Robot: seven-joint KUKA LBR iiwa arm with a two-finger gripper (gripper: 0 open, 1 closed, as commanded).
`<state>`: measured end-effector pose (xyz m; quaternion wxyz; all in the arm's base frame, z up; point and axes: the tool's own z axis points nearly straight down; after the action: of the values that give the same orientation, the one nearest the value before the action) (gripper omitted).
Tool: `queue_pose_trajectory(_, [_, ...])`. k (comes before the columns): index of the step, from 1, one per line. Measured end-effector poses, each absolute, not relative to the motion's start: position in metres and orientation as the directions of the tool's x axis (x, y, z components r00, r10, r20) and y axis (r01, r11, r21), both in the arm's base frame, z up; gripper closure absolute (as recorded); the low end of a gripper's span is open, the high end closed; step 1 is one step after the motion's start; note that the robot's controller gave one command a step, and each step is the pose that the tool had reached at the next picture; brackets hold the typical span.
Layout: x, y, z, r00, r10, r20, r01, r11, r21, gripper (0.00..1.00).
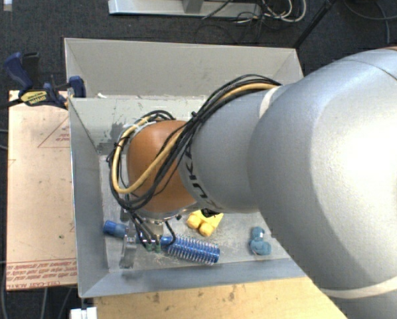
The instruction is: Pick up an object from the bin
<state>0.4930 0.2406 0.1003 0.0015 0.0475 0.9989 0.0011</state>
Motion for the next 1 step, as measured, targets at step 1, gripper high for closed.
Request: queue_pose_trajectory(1, [0.5178,0.2114,0.1142,-0.992,0.128,-0.003,0.128,0.992,0.001,0.0])
